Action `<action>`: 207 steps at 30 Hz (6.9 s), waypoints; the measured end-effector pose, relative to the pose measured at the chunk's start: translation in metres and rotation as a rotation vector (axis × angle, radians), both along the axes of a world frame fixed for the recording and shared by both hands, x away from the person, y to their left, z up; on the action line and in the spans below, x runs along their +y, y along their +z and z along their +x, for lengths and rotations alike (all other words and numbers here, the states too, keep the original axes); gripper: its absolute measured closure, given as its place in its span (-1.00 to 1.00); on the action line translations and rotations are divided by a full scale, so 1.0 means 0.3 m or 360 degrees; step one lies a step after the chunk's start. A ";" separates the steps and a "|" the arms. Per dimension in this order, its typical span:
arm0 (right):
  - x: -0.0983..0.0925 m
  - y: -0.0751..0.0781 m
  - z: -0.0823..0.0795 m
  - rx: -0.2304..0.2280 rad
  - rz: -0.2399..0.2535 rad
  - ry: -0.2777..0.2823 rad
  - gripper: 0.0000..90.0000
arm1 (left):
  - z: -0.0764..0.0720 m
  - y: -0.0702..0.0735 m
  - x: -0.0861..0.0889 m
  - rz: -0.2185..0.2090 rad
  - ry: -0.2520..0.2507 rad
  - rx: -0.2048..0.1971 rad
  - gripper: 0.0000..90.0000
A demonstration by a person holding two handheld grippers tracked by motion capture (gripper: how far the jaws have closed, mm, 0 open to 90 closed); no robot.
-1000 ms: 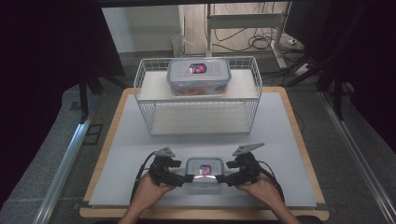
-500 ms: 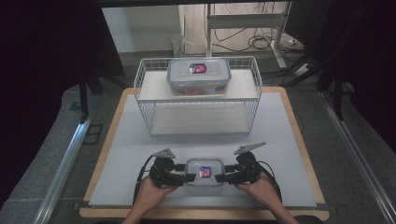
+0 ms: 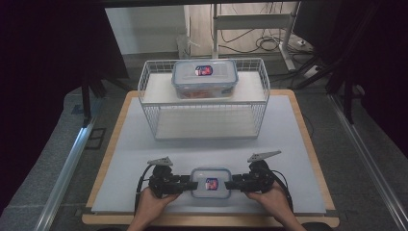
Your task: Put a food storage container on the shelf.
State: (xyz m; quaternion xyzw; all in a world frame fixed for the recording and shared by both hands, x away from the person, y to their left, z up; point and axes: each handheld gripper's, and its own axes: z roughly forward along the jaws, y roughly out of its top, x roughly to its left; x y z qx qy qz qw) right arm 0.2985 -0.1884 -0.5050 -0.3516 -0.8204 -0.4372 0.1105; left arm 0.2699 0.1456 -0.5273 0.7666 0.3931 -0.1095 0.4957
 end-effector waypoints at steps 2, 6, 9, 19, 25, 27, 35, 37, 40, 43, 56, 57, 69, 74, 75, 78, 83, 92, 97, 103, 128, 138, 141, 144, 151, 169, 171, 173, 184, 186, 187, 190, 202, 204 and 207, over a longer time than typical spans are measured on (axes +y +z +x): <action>-0.004 -0.005 0.000 0.0032 0.0025 -0.0001 0.23 | -0.003 -0.001 0.001 -0.0007 0.0004 -0.0003 0.17; -0.009 -0.007 -0.007 0.0036 0.0043 -0.0005 0.25 | -0.007 -0.008 0.014 -0.0069 0.0009 0.0014 0.24; -0.013 -0.010 -0.006 0.0058 0.0069 -0.0004 0.27 | -0.004 -0.010 0.016 -0.0080 0.0009 0.0026 0.25; -0.046 0.042 0.004 -0.0088 0.0163 -0.0075 0.68 | 0.006 0.036 -0.001 -0.0058 0.0029 -0.0040 0.28; -0.044 0.035 0.013 -0.0046 0.0192 -0.0088 0.67 | 0.015 0.019 0.008 -0.0079 0.0030 0.0009 0.27; -0.037 0.036 0.010 -0.0077 0.0163 -0.0086 0.58 | 0.015 0.016 0.008 -0.0084 0.0029 0.0010 0.27; -0.012 -0.016 -0.011 -0.0004 0.0042 -0.0028 0.21 | 0.014 -0.006 0.010 -0.0083 0.0018 0.0055 0.26; -0.018 -0.019 -0.006 0.0037 0.0071 -0.0040 0.23 | 0.014 -0.009 0.012 -0.0088 0.0019 0.0054 0.25; -0.023 -0.032 0.001 0.0111 0.0142 -0.0062 0.26 | 0.013 -0.016 0.016 -0.0106 0.0022 0.0066 0.26; -0.028 -0.041 0.006 0.0151 0.0183 -0.0078 0.26 | 0.012 -0.019 0.016 -0.0118 0.0032 0.0068 0.26; -0.032 -0.083 0.041 0.0271 0.0266 -0.0046 0.06 | 0.016 -0.029 0.023 -0.0150 0.0037 0.0098 0.25; -0.029 -0.081 0.040 0.0261 0.0257 -0.0046 0.06 | 0.017 -0.031 0.024 -0.0155 0.0038 0.0103 0.26; -0.037 -0.056 0.030 0.0249 0.0270 -0.0092 0.30 | 0.018 -0.024 0.025 -0.0168 0.0067 0.0131 0.27; -0.038 -0.046 0.035 0.0230 0.0284 -0.0120 0.30 | 0.030 -0.015 0.024 -0.0185 0.0095 0.0124 0.27; -0.038 -0.044 0.036 0.0224 0.0286 -0.0129 0.30 | 0.033 -0.010 0.025 -0.0190 0.0097 0.0118 0.27; -0.039 -0.022 0.040 0.0199 0.0304 -0.0135 0.30 | 0.043 0.026 0.025 -0.0178 0.0091 0.0073 0.27; -0.036 0.041 0.055 0.0130 0.0317 -0.0119 0.30 | 0.059 0.098 0.031 -0.0157 0.0076 0.0002 0.27; -0.025 0.249 0.119 -0.0072 0.0357 -0.0104 0.30 | 0.121 0.316 0.038 -0.0145 0.0085 -0.0200 0.27; -0.017 0.376 0.169 -0.0161 0.0381 -0.0115 0.29 | 0.168 0.437 0.045 -0.0154 0.0102 -0.0288 0.27; -0.001 0.499 0.228 -0.0248 0.0413 -0.0136 0.29 | 0.228 0.564 0.059 -0.0164 0.0129 -0.0356 0.27; 0.074 0.806 0.520 -0.0355 0.0495 -0.0239 0.28 | 0.530 0.841 0.131 -0.0322 0.0280 -0.0382 0.27; 0.081 0.773 0.604 -0.0268 0.0519 -0.0272 0.28 | 0.587 0.810 0.132 -0.0325 0.0329 -0.0314 0.26; 0.080 0.768 0.612 -0.0244 0.0535 -0.0286 0.27 | 0.592 0.813 0.129 -0.0326 0.0343 -0.0305 0.25; 0.078 0.767 0.618 -0.0237 0.0535 -0.0307 0.25 | 0.595 0.817 0.124 -0.0305 0.0356 -0.0308 0.24; 0.104 0.771 0.621 -0.0306 0.0432 -0.0364 0.18 | 0.610 0.807 0.098 -0.0233 0.0404 -0.0272 -0.03; 0.091 0.771 0.595 -0.0454 0.0420 -0.0389 0.07 | 0.544 0.825 0.097 -0.0135 0.0472 -0.0519 -0.03; 0.087 0.771 0.582 -0.0499 0.0402 -0.0375 0.04 | 0.509 0.824 0.089 -0.0082 0.0460 -0.0609 0.06; 0.085 0.771 0.573 -0.0533 0.0381 -0.0365 0.04 | 0.482 0.820 0.085 -0.0039 0.0461 -0.0676 0.22; 0.078 0.732 0.488 -0.0695 0.0195 -0.0313 0.89 | 0.442 0.747 0.060 0.0123 0.0398 -0.0737 0.99; 0.090 0.720 0.483 -0.0700 0.0179 -0.0270 0.97 | 0.450 0.740 0.054 0.0119 0.0393 -0.0727 0.99; 0.098 0.716 0.481 -0.0698 0.0171 -0.0262 0.98 | 0.454 0.738 0.051 0.0121 0.0389 -0.0725 0.99; 0.122 0.706 0.488 -0.0702 0.0163 -0.0232 0.99 | 0.461 0.737 0.041 0.0132 0.0390 -0.0721 0.99; 0.132 0.691 0.516 -0.0674 0.0163 -0.0283 0.97 | 0.479 0.726 0.029 0.0112 0.0386 -0.0700 0.93; 0.130 0.687 0.506 -0.0676 0.0166 -0.0269 0.91 | 0.465 0.721 0.025 0.0132 0.0371 -0.0715 0.88; 0.126 0.678 0.483 -0.0701 0.0177 -0.0254 0.74 | 0.436 0.714 0.022 0.0182 0.0365 -0.0767 0.66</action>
